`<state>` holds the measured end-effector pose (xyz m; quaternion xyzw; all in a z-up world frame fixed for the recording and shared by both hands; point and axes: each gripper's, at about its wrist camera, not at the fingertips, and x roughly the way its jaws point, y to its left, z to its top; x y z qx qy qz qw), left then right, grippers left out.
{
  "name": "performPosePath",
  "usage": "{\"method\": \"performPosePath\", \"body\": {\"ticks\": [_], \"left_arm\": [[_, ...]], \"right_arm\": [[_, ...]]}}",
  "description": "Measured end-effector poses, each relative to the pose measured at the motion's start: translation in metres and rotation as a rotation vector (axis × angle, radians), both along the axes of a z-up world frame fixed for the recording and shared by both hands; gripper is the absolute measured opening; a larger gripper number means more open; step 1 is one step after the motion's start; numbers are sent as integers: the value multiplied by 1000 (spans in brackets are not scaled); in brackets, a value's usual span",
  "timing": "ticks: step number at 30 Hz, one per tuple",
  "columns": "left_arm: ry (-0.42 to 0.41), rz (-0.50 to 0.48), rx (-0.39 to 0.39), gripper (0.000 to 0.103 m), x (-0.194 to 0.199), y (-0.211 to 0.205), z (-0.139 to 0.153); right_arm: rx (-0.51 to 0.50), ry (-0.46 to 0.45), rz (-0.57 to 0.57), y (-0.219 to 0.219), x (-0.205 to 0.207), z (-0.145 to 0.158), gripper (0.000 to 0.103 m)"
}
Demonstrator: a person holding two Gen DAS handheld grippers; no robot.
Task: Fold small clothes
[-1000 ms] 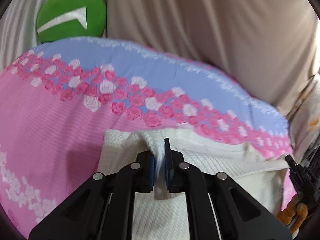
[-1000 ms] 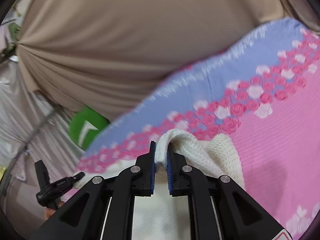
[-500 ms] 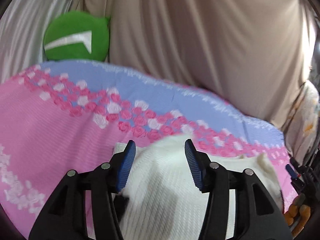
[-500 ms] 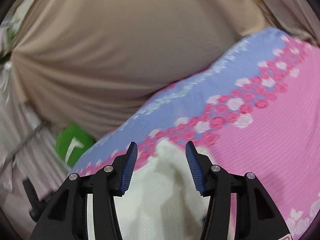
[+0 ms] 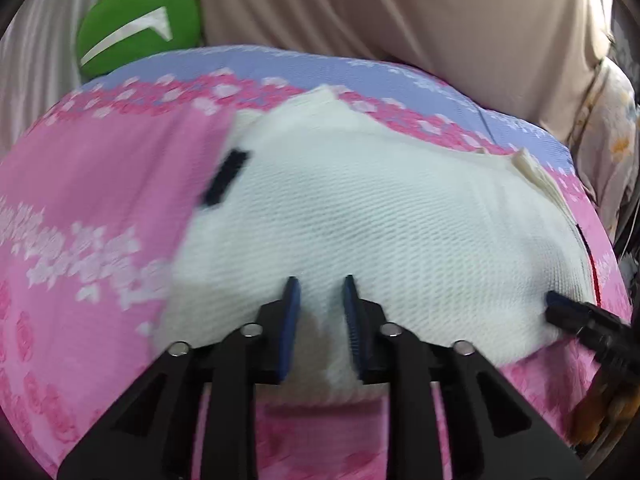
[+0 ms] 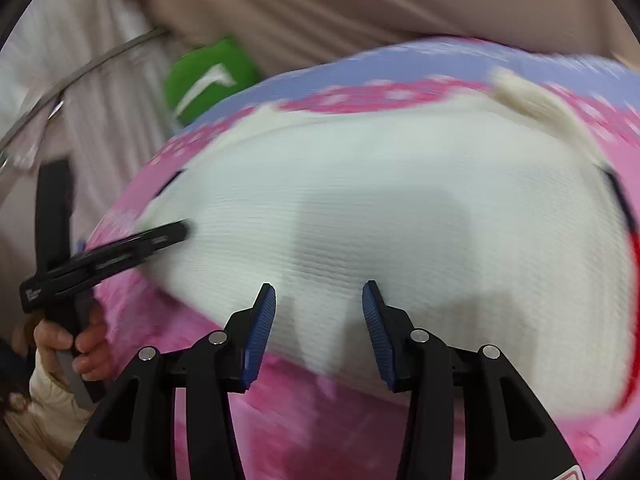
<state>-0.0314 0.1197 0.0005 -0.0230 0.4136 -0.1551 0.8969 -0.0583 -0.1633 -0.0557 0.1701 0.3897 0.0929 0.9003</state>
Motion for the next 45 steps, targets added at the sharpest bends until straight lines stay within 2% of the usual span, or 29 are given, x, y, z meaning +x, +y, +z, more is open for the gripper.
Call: {"method": "performPosePath", "body": {"ticks": [1,2,3,4,6,8,9,10,12,13,15,17,20,22,23,24,25,26,28,30,32,33,34,35,37,38,40,43,45], "left_arm": [[16,6,-8,16,0,8,-2],[30,10,-17,13,-4,16,-5],[37,5,-34,12,-8,23,-7],[36,6,-34,12,-12,27,-7],[39,15,-38,13,-19,29,-2],[31,11,-88,15,-20,31,12],[15,0,-116,20,-16,30,21],[-3,-10,-135,25,-12,29,29],[-43,-18,-172,46,7,23,50],[-65,-16,-185,50,19,18,59],[-90,7,-189,61,48,9,69],[-71,28,-209,65,85,0,68],[-4,68,-214,65,128,-5,48],[64,94,-224,64,151,-5,28],[86,100,-227,54,157,-5,19],[95,120,-215,34,160,-5,12],[79,126,-189,22,158,-5,11],[74,116,-187,7,156,-4,12],[40,102,-217,6,144,1,23],[-39,104,-215,6,128,4,44],[-96,100,-232,6,116,7,62],[-112,114,-214,6,113,7,66],[-111,132,-185,6,114,7,64],[-86,155,-152,6,121,6,54],[-2,182,-111,5,139,4,26],[36,185,-100,5,144,5,12],[0,189,-86,5,140,4,11],[-58,192,-64,5,121,1,32],[-134,190,-31,5,96,-4,51]], "right_arm": [[-8,12,-61,-20,-10,-3,30],[-12,23,-108,-38,-20,-7,25],[10,28,-153,-60,-34,-11,14],[33,32,-181,-73,-43,-13,8],[87,35,-238,-95,-57,-14,8],[74,18,-273,-102,-59,-3,14],[49,-15,-285,-104,-56,9,22],[32,-53,-290,-104,-50,20,35],[-1,-143,-291,-103,-32,44,51],[-22,-173,-292,-103,-20,51,56],[-49,-193,-289,-102,10,63,57],[-56,-185,-268,-101,43,67,58],[-85,-120,-267,-100,96,54,62],[-105,-65,-276,-99,119,39,62],[-119,-31,-277,-99,128,31,62],[-132,4,-271,-98,134,23,45],[-143,10,-269,-97,134,21,16],[-132,-15,-258,-95,128,26,16],[-14,-150,-207,-95,105,48,12],[86,-311,-155,-98,77,74,8],[169,-398,-138,-109,60,86,8],[200,-375,-154,-118,62,82,8],[189,-305,-191,-126,71,72,8],[129,-185,-254,-135,86,51,8],[61,23,-303,-141,115,9,9],[101,27,-296,-144,117,-3,9],[128,5,-309,-147,109,6,10],[41,-73,-382,-136,85,35,18],[-26,-162,-372,-114,62,58,18]]}}
